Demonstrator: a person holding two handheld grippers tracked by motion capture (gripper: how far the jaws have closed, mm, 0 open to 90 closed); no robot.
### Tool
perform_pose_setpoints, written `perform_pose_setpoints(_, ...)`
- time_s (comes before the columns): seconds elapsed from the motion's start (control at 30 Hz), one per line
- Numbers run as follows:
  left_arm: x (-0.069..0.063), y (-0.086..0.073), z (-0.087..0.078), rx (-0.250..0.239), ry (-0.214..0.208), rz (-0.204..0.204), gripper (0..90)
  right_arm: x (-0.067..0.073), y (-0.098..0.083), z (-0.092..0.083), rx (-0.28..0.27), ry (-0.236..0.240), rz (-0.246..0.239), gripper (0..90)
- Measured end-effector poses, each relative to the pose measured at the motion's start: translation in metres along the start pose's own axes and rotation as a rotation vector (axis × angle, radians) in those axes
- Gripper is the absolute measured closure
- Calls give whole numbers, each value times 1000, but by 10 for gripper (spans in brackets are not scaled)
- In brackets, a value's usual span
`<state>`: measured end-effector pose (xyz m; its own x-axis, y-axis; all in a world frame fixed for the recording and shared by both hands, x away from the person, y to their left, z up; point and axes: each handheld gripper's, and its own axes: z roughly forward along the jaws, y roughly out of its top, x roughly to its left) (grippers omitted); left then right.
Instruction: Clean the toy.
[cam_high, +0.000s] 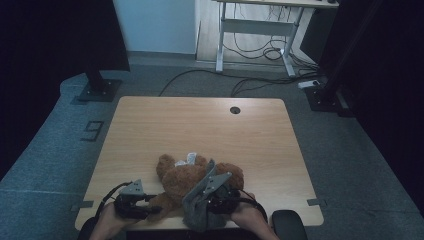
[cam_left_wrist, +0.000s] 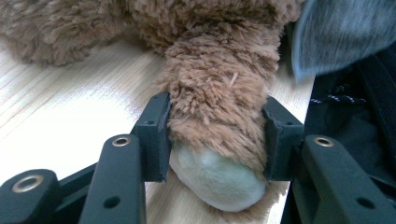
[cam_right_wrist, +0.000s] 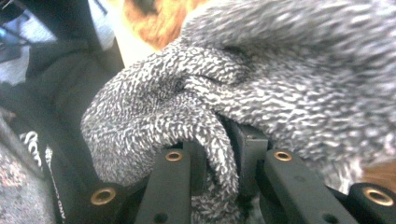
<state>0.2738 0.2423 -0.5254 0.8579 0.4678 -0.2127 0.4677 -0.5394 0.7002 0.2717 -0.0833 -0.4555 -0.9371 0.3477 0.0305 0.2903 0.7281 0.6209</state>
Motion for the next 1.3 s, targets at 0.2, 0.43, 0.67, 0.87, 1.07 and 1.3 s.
perform_pose_setpoints(0.2, -1, 2, -14, -59, -1, -12, 465, 18, 29, -4, -64, 41, -79, 777)
perform_pose_setpoints(0.43, 4, -1, -14, -39, -35, -53, 585, 43, 48, 55, -6, 164, -130, 777)
perform_pose_setpoints(0.67, 5, -3, -13, -38, -45, -57, 633, 50, 48, 101, 36, 129, -136, 776)
perform_pose_setpoints(0.87, 5, -4, -13, -31, -30, -36, 660, 39, 37, 100, 51, 55, -104, 782)
perform_pose_setpoints(1.07, 5, -4, -13, -31, -26, -39, 665, 24, 22, 71, 30, 16, -61, 784)
perform_pose_setpoints(1.3, 5, -4, -13, -32, -25, -37, 651, 8, 22, 15, -61, -21, -18, 783)
